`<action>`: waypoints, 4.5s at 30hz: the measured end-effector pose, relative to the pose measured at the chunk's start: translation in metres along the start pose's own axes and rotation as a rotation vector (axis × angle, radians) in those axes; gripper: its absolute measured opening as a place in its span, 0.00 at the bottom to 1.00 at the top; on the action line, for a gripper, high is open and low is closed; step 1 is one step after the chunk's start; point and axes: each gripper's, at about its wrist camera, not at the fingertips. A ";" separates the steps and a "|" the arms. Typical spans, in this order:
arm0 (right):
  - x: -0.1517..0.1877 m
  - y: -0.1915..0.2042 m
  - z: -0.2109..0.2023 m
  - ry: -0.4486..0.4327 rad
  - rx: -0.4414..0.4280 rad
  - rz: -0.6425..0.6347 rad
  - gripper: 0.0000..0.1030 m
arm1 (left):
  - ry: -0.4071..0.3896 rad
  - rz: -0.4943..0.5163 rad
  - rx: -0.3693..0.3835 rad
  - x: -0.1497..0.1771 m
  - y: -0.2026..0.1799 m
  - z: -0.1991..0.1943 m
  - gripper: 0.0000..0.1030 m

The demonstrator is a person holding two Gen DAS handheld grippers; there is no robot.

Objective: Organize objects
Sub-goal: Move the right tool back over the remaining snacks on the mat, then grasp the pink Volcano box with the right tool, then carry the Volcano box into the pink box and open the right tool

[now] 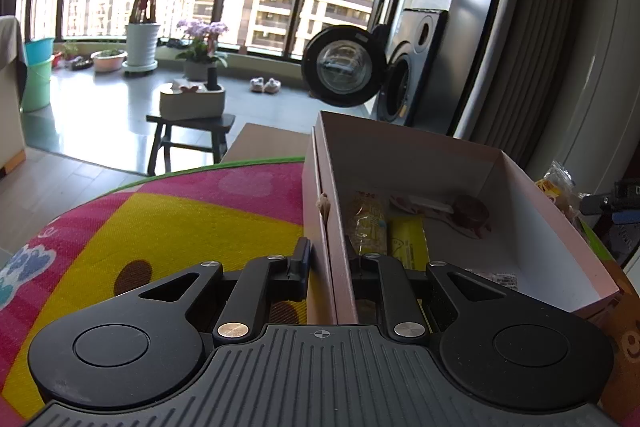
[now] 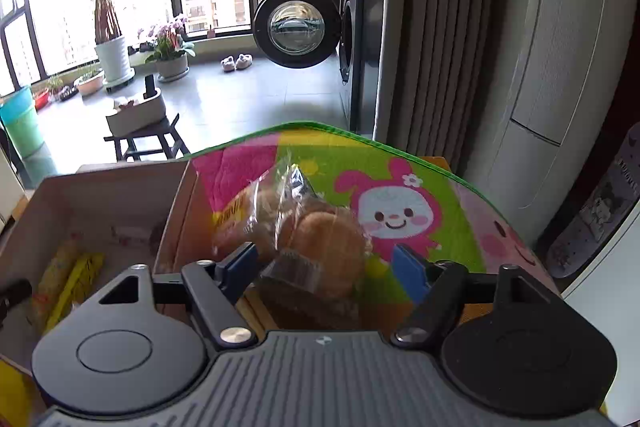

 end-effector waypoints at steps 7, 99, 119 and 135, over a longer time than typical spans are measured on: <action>-0.059 0.022 0.063 0.062 0.074 0.011 0.80 | -0.001 -0.001 0.003 0.000 0.000 0.000 0.16; 0.209 0.041 -0.091 0.157 -0.046 -0.184 0.74 | -0.003 -0.001 0.005 0.000 0.004 0.000 0.16; 0.129 0.083 -0.193 0.023 -0.189 -0.313 0.42 | -0.004 -0.001 0.004 0.000 0.004 0.000 0.16; 0.035 0.198 -0.044 0.081 0.014 -0.401 0.42 | -0.003 -0.004 0.009 0.000 0.004 0.001 0.17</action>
Point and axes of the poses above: each gripper's, at about its wrist camera, not at the fingertips, and z roughly the way its jaws point, y to its left, x to its underside, and after that the axes turned 11 degrees about y, right-handed
